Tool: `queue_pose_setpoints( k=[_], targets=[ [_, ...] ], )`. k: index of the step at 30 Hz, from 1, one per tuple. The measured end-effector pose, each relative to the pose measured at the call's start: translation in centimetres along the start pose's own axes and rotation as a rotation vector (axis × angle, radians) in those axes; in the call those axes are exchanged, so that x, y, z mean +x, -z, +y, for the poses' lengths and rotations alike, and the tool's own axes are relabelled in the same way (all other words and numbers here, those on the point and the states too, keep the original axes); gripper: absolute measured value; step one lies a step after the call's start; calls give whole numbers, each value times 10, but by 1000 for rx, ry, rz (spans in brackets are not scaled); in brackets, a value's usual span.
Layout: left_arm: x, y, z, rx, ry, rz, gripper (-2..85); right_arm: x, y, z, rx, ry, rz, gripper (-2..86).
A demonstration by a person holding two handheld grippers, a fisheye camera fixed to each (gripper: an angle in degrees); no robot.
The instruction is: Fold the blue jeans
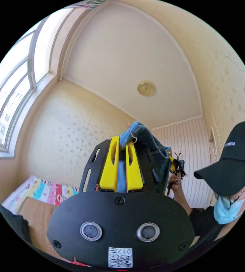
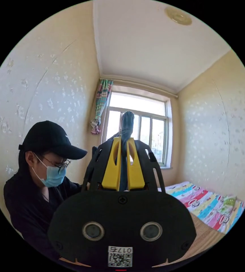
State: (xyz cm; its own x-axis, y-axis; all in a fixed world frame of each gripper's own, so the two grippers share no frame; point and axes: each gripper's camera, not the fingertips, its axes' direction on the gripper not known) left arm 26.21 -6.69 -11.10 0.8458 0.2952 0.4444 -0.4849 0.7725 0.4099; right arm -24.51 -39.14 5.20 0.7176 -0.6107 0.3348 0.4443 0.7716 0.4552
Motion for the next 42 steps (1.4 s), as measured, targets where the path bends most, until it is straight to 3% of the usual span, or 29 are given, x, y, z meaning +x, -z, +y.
queue_pose_setpoints(
  k=[8, 12, 14, 18, 21, 24, 28, 33, 39, 42],
  targets=[
    [68, -52, -116, -150, -163, -58, 41, -106, -35, -186, -137, 144, 314, 15],
    [63, -103, -131, -367, -125, -163, 42, -84, -88, -220, -272, 27, 535, 16],
    [56, -112, -124, -387, -91, -168, 42, -58, -126, -228, -436, -47, 595, 17],
    [54, -94, -117, -285, -88, -9, 41, -62, -130, -231, -320, -35, 523, 19],
    [50, -106, -119, -345, -54, 50, 41, -93, -126, -231, -219, 151, 547, 20],
    [50, -122, -119, -390, -32, 100, 41, -91, -131, -245, -278, 104, 533, 21],
    [64, -118, -119, -320, -85, 228, 42, -101, -119, -250, -234, 123, 517, 23],
    [63, -141, -108, -319, -66, 238, 43, -97, -102, -243, -208, 50, 461, 37],
    [0, -253, -64, -469, -3, 147, 44, -6, -107, -220, -307, -111, 545, 44],
    [-74, -343, -12, -609, 128, 112, 44, 97, -115, -178, -366, -277, 578, 39]
  ],
)
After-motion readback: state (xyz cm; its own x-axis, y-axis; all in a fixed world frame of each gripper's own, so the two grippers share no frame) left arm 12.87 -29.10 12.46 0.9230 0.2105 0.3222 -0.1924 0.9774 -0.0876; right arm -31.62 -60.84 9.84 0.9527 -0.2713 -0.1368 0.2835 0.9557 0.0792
